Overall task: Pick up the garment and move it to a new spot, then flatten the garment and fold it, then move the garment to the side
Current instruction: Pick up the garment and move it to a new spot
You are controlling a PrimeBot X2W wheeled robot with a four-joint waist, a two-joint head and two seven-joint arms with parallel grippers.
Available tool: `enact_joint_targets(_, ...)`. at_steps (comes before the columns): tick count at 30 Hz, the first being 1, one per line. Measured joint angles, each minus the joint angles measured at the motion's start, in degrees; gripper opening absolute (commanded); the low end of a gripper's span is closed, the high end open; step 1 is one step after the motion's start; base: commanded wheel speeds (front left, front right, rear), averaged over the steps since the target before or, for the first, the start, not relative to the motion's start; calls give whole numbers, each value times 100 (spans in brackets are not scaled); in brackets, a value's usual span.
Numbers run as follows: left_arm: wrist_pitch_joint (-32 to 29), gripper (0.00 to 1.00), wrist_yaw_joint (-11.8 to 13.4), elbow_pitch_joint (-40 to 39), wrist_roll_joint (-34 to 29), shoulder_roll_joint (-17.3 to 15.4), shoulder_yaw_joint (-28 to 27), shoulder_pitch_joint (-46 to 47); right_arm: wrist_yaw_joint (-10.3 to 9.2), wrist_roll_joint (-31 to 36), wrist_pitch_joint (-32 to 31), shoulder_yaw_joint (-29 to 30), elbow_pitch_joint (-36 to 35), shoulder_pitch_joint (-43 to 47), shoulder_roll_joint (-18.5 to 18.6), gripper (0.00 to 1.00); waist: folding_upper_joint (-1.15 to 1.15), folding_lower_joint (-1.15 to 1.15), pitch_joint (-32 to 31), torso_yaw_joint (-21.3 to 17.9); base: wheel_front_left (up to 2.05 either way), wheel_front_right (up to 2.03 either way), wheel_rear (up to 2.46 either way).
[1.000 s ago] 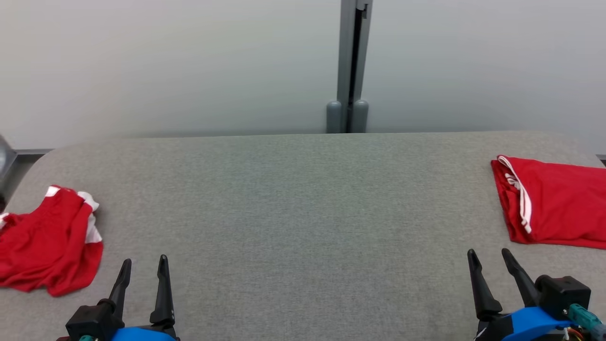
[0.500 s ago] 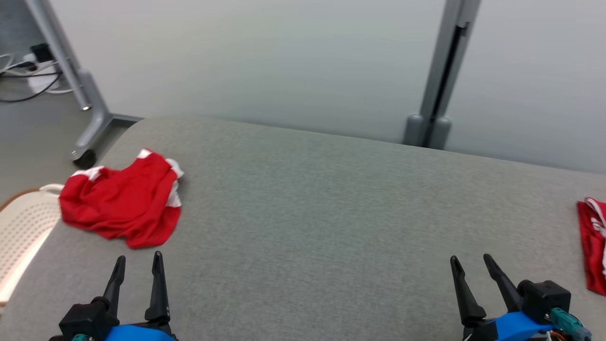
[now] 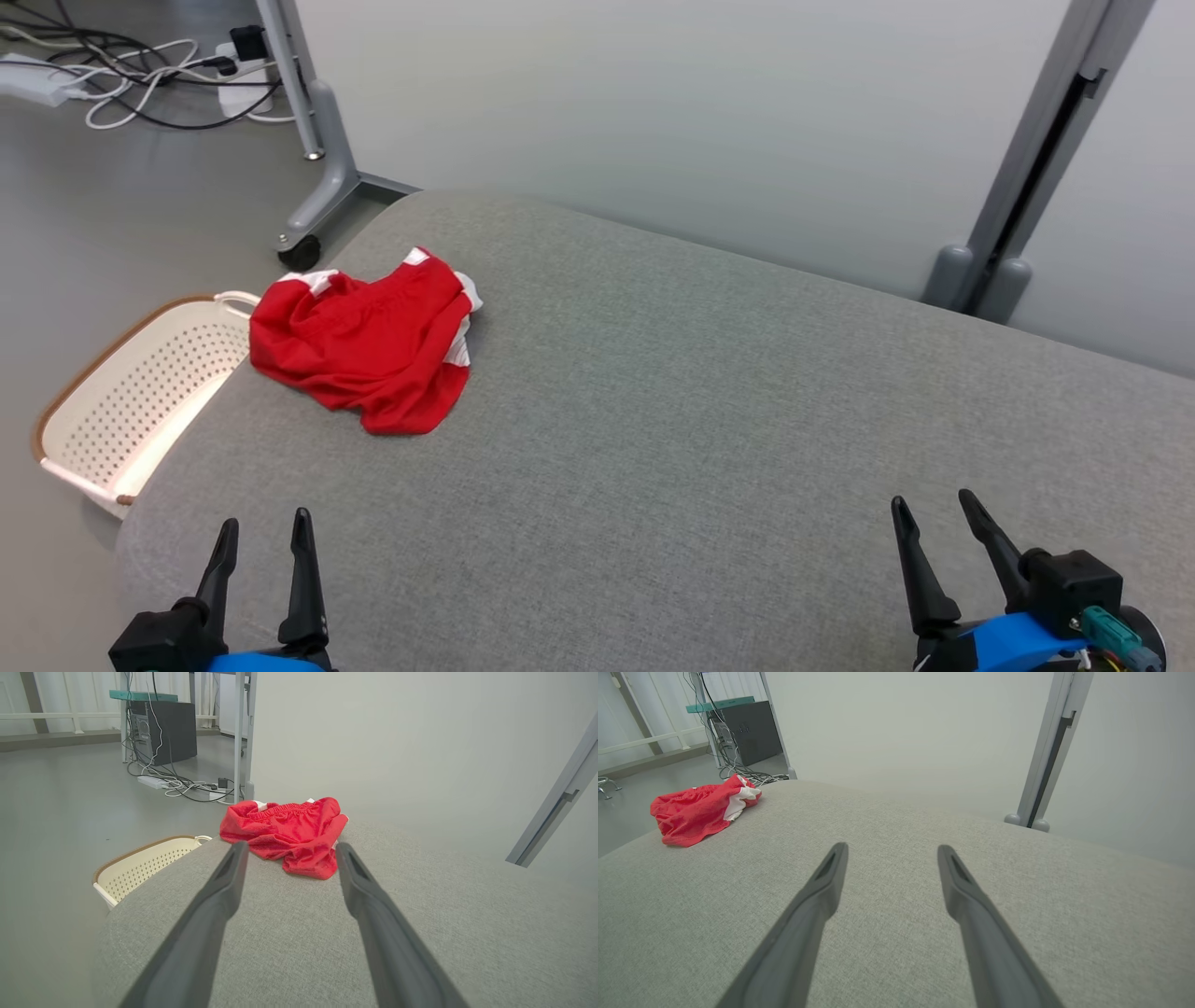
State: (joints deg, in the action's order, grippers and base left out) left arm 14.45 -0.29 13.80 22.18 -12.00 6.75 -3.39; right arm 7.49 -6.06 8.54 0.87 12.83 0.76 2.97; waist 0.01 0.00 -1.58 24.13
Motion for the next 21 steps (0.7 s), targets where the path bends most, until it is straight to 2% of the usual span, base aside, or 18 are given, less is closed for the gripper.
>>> enact_joint_targets(6, 1, 100, 23, -49, 12, -7, 3, -9, 0, 46, -9, -5, -2, -19, -2, 100, 0, 0, 62, 161, 0, 0, 0)
enact_joint_targets(13, -30, 100, 60, -141, 7, -56, 36, -11, 0, 26, -41, -42, 13, -32, -5, 100, 0, 0, 134, 142, 0, 0, 0)
enact_joint_targets(21, -497, 100, 189, -936, 21, -298, -74, 408, 0, 29, -78, -109, -69, -52, -9, 100, 0, 0, 294, -5, 0, 0, 0)
